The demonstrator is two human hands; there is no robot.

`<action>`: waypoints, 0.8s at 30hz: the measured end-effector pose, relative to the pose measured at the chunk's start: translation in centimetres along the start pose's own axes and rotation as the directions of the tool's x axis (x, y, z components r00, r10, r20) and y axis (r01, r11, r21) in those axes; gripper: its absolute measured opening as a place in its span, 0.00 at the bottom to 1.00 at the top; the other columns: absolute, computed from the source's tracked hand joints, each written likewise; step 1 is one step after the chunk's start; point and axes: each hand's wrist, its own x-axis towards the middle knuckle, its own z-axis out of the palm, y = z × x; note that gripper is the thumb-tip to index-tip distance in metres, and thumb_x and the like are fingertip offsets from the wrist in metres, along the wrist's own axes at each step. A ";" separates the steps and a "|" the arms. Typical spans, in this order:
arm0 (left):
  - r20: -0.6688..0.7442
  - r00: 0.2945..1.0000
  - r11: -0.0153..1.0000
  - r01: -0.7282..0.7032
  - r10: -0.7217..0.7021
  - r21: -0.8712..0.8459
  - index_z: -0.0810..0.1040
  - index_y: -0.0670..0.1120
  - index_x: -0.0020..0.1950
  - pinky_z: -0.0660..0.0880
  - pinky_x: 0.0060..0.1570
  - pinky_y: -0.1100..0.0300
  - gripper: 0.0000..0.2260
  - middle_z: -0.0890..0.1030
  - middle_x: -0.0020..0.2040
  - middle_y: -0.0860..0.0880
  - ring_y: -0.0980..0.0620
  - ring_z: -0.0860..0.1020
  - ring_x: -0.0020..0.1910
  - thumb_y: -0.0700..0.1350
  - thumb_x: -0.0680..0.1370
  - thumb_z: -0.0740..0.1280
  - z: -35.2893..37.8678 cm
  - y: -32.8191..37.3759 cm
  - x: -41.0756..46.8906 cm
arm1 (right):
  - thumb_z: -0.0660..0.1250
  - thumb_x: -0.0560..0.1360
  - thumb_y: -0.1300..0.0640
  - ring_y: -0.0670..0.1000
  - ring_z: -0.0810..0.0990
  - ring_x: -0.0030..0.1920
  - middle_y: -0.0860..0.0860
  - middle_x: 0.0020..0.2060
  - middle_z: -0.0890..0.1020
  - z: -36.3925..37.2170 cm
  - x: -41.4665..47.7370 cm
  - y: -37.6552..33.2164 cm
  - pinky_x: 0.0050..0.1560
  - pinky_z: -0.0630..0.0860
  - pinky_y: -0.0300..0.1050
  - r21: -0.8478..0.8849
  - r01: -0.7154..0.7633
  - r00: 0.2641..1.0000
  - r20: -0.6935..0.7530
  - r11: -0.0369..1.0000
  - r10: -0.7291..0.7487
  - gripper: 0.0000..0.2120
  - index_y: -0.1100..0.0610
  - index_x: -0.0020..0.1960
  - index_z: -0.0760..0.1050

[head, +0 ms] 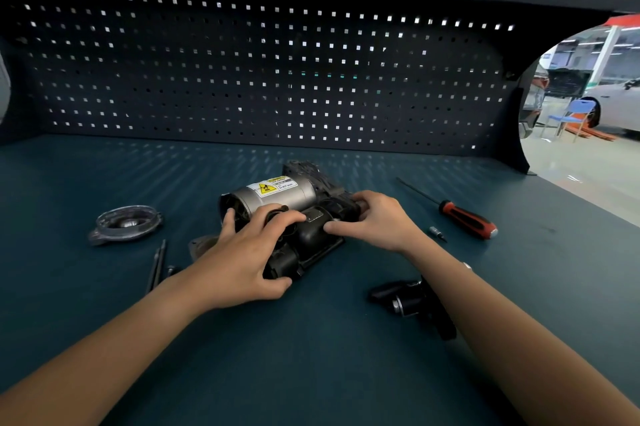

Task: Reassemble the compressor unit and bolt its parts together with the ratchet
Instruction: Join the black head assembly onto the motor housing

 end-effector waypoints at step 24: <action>-0.152 0.978 0.950 -0.092 0.142 0.298 0.50 0.64 0.72 0.43 0.66 0.32 0.43 0.47 0.74 0.51 0.51 0.54 0.72 0.56 0.65 0.74 -0.4 1.2 -1.0 | 0.78 0.61 0.43 0.42 0.77 0.45 0.45 0.42 0.80 -0.5 0.5 0.4 0.36 0.67 0.26 0.072 -0.065 0.997 0.033 0.995 0.063 0.32 0.55 0.60 0.76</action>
